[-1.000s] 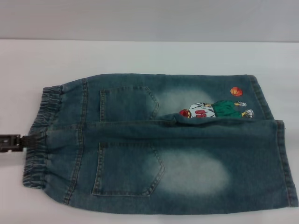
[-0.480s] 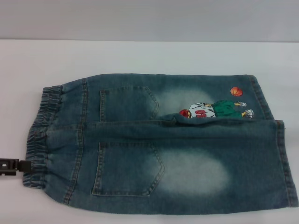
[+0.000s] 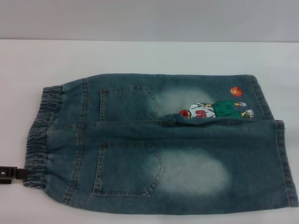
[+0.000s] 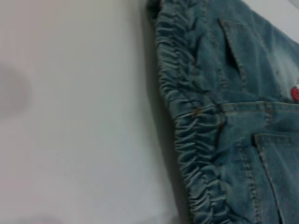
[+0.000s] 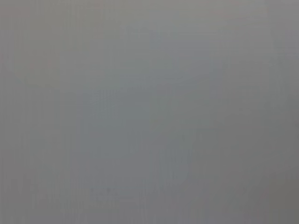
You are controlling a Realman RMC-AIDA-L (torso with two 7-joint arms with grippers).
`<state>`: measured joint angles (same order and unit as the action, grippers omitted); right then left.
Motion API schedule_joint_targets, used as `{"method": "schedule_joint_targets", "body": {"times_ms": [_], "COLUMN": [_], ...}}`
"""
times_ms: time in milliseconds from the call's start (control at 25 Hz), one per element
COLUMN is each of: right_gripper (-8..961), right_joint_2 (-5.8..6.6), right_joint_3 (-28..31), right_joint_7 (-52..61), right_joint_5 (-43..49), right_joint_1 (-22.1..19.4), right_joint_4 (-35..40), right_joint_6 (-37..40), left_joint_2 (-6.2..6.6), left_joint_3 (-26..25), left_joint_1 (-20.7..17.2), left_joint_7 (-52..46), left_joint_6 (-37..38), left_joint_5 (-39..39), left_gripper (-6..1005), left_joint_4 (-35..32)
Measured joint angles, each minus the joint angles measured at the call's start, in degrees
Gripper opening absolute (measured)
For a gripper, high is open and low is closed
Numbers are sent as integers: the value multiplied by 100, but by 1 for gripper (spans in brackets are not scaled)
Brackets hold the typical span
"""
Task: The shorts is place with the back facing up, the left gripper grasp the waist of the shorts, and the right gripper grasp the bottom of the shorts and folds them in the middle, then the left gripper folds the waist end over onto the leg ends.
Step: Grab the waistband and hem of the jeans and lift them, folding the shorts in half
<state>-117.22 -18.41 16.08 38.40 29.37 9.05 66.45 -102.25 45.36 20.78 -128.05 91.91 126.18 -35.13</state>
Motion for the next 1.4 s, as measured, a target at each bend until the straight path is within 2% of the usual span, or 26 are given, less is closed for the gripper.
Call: {"method": "schedule_joint_targets", "body": {"times_ms": [1400], "right_gripper": [577], "right_joint_2": [24], "right_joint_3": [21], "right_joint_7": [0], "right_joint_5": [0], "right_joint_1": [-46], "right_joint_4": [0], "right_joint_6": [0], "left_joint_2": [-139], "left_joint_3": [42], "left_joint_1": [184], "left_joint_7": [-1], "left_joint_6": [47], "left_joint_5": [46], "left_gripper": [811], "left_joint_4": [25]}}
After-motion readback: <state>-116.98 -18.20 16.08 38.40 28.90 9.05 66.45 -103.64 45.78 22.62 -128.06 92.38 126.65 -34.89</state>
